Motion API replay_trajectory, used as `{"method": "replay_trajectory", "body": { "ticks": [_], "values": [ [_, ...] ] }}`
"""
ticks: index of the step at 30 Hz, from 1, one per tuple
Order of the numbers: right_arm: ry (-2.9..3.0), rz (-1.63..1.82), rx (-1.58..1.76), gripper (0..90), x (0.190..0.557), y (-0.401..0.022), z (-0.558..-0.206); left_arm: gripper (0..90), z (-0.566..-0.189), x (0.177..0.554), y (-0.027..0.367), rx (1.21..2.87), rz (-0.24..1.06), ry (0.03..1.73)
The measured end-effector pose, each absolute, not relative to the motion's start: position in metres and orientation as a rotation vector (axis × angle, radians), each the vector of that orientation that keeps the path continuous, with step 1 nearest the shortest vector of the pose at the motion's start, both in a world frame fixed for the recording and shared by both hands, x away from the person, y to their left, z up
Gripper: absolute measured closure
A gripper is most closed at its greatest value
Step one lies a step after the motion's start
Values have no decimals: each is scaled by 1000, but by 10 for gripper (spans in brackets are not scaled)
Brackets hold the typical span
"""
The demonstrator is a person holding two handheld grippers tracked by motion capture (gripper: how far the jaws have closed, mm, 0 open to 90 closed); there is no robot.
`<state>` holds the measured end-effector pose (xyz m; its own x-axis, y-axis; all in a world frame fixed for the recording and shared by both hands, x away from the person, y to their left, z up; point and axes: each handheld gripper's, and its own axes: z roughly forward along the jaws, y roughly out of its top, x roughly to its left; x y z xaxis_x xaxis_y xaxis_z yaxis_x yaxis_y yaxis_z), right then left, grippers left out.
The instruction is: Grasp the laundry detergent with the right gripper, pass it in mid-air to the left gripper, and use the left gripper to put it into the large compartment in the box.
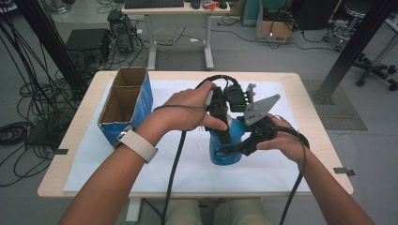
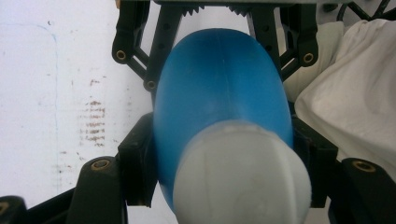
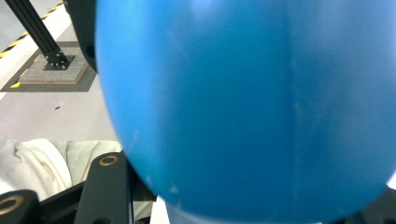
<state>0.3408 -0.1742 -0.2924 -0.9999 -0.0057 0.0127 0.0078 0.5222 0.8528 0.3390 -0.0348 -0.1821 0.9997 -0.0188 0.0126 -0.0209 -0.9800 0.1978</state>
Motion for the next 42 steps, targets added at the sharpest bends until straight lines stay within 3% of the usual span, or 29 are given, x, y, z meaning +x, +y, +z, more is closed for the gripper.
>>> {"method": "replay_trajectory", "body": {
  "ticks": [13, 20, 33, 42],
  "values": [
    [-2696, -1563, 18, 411, 341, -174, -295, 375, -180, 336, -38, 2965, 6, -3],
    [-2709, -1521, -148, 160, 341, -197, -300, 375, -182, 338, -33, 2979, 39, 17],
    [-2774, -1105, -534, 79, 345, -239, -304, 374, -175, 341, -25, 2978, 75, 125],
    [-2920, -1096, -488, 27, 353, -269, -291, 374, -165, 349, -17, 2980, 138, 301]
  ]
}}
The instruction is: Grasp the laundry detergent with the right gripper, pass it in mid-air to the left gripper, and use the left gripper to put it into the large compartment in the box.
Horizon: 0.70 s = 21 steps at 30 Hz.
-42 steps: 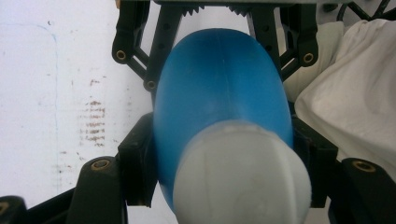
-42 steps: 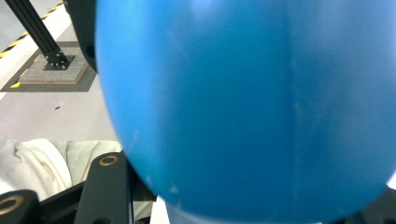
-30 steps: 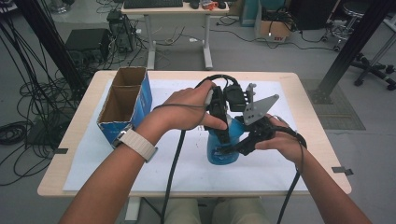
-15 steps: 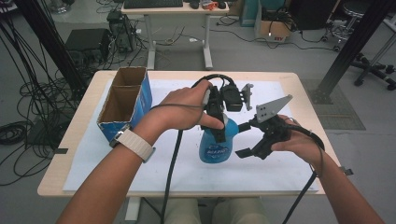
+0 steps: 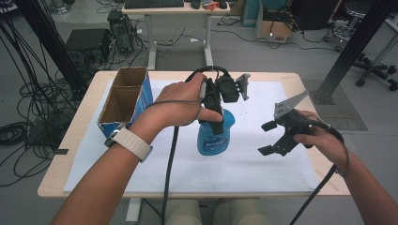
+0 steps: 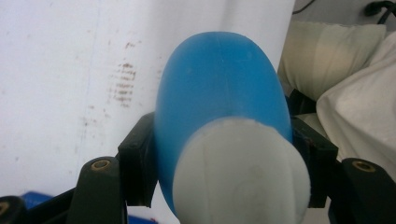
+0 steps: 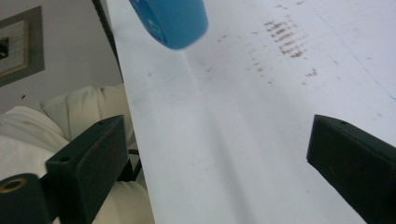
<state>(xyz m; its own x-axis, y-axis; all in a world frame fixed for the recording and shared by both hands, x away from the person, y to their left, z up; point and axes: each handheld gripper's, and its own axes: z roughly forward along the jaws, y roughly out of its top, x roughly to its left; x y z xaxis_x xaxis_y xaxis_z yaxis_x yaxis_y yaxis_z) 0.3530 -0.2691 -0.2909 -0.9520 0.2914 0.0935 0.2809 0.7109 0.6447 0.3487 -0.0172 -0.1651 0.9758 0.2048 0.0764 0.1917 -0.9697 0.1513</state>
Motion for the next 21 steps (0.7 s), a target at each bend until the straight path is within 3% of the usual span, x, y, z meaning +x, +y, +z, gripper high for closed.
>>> {"method": "replay_trajectory", "body": {
  "ticks": [6, 21],
  "values": [
    [2851, 996, 581, 28, 355, -287, -279, 374, -151, 359, -8, 2947, 157, 574],
    [2802, 732, 729, 38, 354, -308, -271, 374, -121, 381, 8, 2811, 164, 1031]
  ]
}}
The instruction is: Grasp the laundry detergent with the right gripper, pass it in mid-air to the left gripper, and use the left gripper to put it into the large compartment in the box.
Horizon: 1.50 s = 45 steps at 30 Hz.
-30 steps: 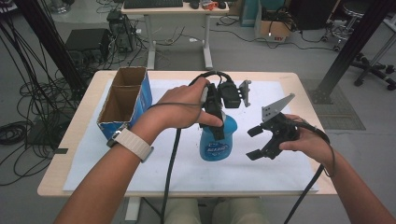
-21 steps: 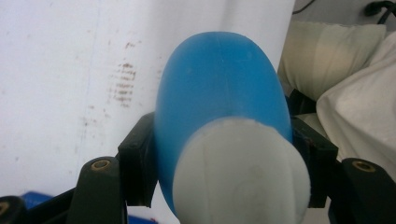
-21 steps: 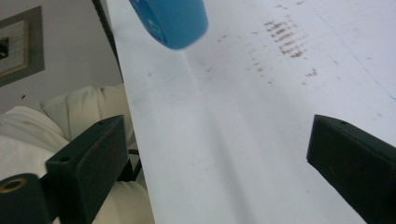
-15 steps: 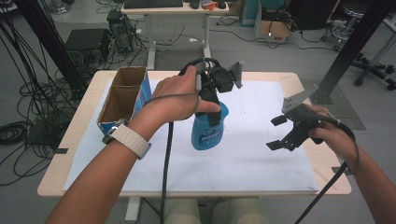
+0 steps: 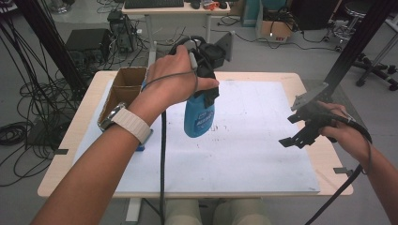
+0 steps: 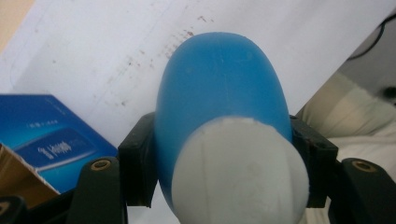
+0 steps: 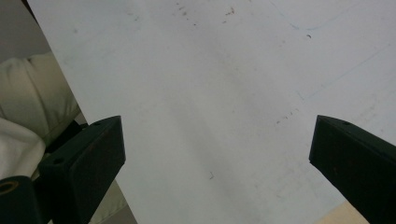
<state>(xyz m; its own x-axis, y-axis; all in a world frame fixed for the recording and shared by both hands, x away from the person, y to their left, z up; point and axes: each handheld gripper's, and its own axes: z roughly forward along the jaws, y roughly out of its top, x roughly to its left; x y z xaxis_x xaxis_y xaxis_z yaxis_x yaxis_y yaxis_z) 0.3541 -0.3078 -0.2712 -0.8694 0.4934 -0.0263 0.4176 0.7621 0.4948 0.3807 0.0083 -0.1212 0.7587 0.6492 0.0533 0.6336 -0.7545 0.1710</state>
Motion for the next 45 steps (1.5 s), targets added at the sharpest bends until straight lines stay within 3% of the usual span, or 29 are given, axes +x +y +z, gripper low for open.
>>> {"method": "replay_trajectory", "body": {
  "ticks": [24, 45],
  "values": [
    [2794, 692, 870, 37, 350, -317, -277, 375, -66, 416, 33, 2651, 238, 1415],
    [2785, 746, 871, 36, 357, -313, -282, 375, -45, 430, 100, 2437, 260, 1783]
  ]
}}
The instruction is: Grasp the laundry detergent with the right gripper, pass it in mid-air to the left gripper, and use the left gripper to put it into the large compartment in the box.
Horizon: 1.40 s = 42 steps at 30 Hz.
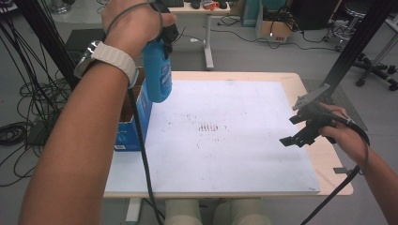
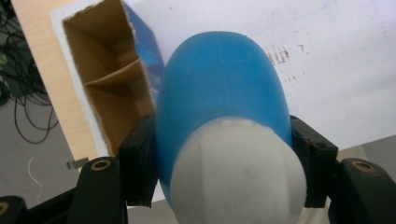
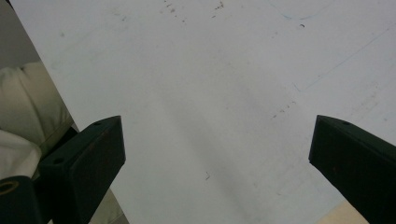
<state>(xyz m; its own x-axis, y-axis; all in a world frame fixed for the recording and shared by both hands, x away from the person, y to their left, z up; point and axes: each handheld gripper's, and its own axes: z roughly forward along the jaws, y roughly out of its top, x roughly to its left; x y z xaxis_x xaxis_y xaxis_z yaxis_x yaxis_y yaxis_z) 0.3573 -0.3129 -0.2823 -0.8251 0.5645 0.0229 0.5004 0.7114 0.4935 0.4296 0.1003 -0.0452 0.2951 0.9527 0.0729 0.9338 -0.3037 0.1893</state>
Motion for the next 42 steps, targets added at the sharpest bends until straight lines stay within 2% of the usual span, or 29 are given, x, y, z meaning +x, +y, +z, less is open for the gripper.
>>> {"method": "replay_trajectory", "body": {
  "ticks": [15, 42],
  "values": [
    [2790, 744, 863, 38, 363, -305, -283, 375, -44, 429, 150, 2275, 308, 1949],
    [2794, 738, 897, 38, 364, -308, -288, 375, -80, 437, 190, 2176, 375, 2050]
  ]
}}
